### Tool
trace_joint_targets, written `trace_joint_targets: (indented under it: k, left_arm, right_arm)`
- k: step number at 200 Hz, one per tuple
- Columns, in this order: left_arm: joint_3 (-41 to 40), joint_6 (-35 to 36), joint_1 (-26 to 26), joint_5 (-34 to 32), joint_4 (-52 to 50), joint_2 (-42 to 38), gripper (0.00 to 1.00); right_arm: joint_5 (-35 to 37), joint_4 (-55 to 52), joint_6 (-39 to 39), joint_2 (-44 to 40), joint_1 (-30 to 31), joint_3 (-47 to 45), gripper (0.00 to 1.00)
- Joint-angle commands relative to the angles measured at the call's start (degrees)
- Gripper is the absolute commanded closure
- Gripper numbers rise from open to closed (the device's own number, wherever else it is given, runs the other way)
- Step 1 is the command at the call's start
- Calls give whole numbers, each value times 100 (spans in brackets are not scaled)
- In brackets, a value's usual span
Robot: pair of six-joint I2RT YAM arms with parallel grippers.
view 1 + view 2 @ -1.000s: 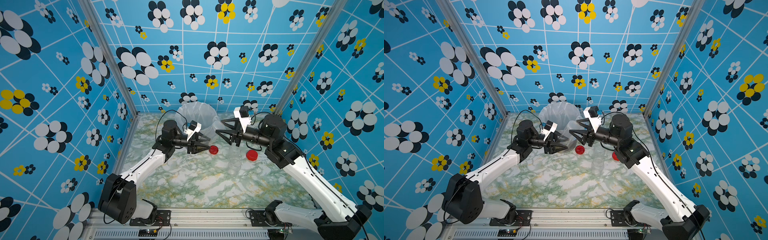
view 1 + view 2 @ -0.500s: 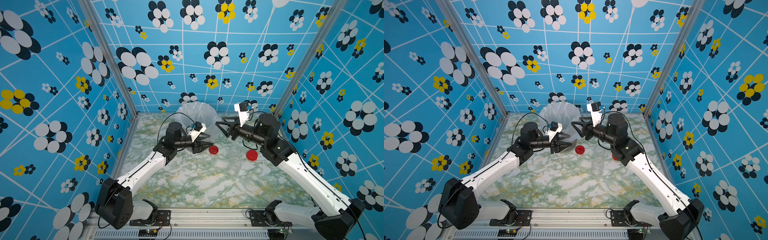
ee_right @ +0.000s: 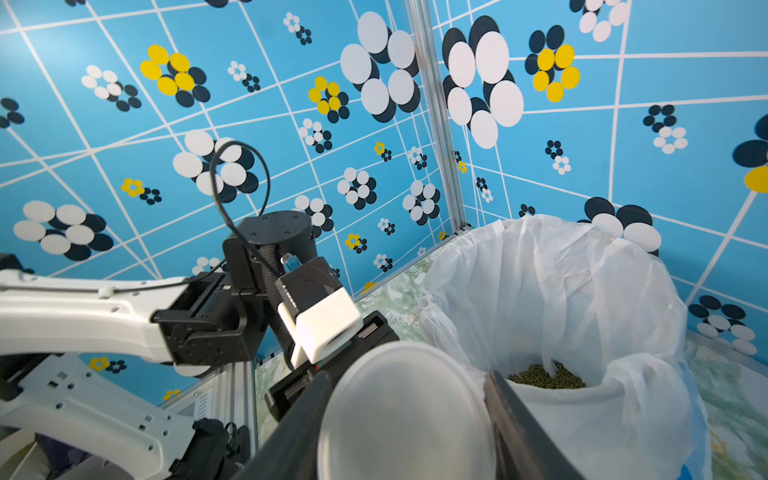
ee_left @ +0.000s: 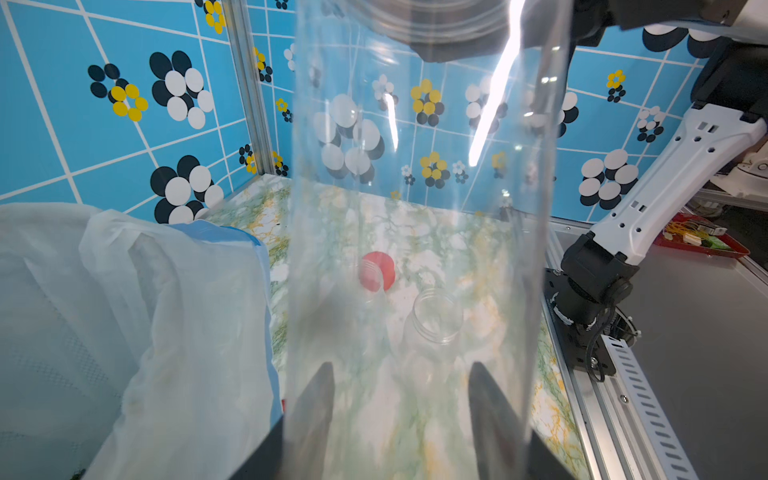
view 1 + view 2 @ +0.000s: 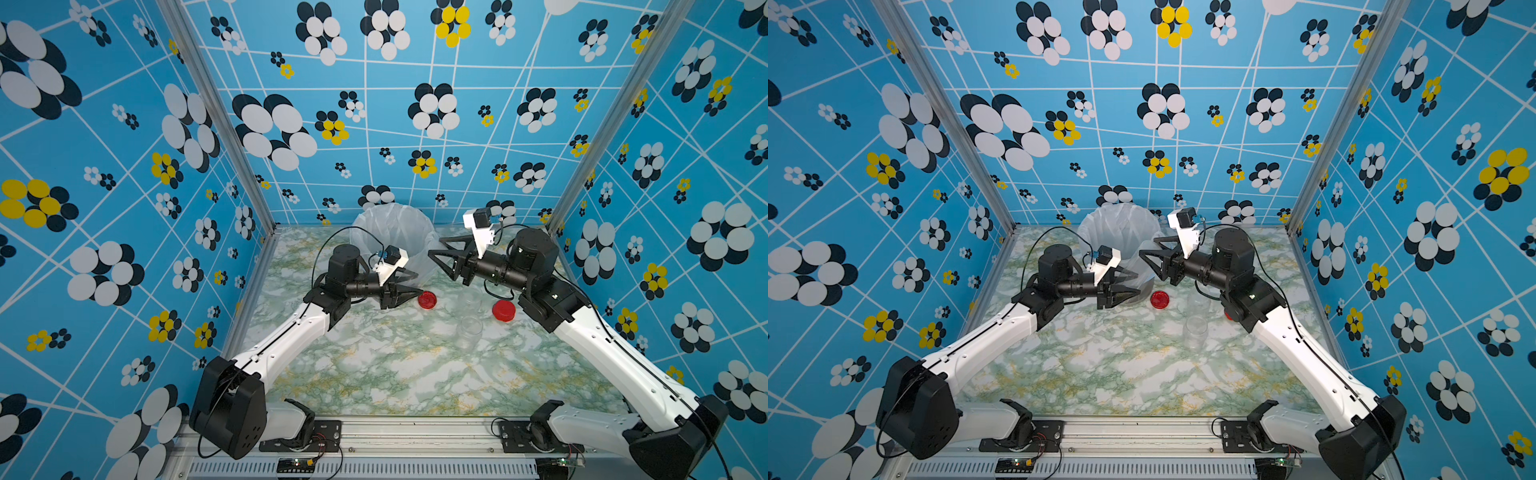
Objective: Empty moldy mung beans from jars
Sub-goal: Unscrew the lid from the jar.
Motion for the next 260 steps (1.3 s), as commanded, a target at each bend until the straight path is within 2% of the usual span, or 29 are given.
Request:
trace_joint_targets:
  k: [1, 24, 33, 50, 61, 74, 91, 102, 129, 136, 170, 203, 221, 232, 242, 260]
  left_arm:
    - [40, -457, 385, -463, -275, 20, 58]
    - [98, -774, 457, 82, 58, 219, 58]
    - [189, -778, 458, 135, -29, 302, 58]
    - [313, -700, 436, -176, -316, 379, 59]
    - [308, -654, 432, -381, -378, 336, 59]
    - [298, -619, 399, -596, -413, 260, 60]
    - [302, -628, 282, -1039, -451, 135, 60]
    - [373, -541, 124, -1516, -659, 31, 60]
    - [619, 29, -482, -2243, -1334, -24, 60]
    - [617, 85, -614, -2420, -1369, -20, 60]
    - [544, 61, -803, -2733, -1234, 6, 60]
    - [501, 124, -777, -3043, -1257, -48, 61]
    - [457, 49, -683, -3061, -1216, -94, 61]
    - [419, -79, -550, -2846, -1115, -124, 61]
    - [354, -280, -401, -2594, -948, -132, 60]
    - [312, -516, -211, -2259, -786, -144, 60]
  right_arm:
    - [-1983, -533, -666, -140, 199, 181, 59]
    - [-2493, -1339, -1514, -145, 197, 414, 59]
    - [-2455, -1772, -1874, -115, 199, 553, 59]
    - [-2089, -2022, -1985, -66, 203, 673, 58]
    - [-1827, -1877, -1771, -77, 202, 632, 47]
    - [-1459, -1552, -1385, -128, 196, 515, 43]
    - [-782, -1122, -761, -207, 198, 391, 21]
    - [-697, -847, -477, -242, 201, 316, 18]
    - [-298, -356, 292, -256, 200, 231, 17]
    - [-222, -254, 419, -250, 201, 200, 20]
    - [-53, 297, 998, -193, 195, -6, 52]
    - [-54, 510, 1194, -294, 198, -92, 69]
    - [-76, 118, 930, -275, 200, 71, 76]
    - [-99, -257, 651, -230, 198, 238, 84]
    - [-183, -556, 344, -203, 202, 356, 100]
    - [-265, -943, -219, -227, 201, 438, 100]
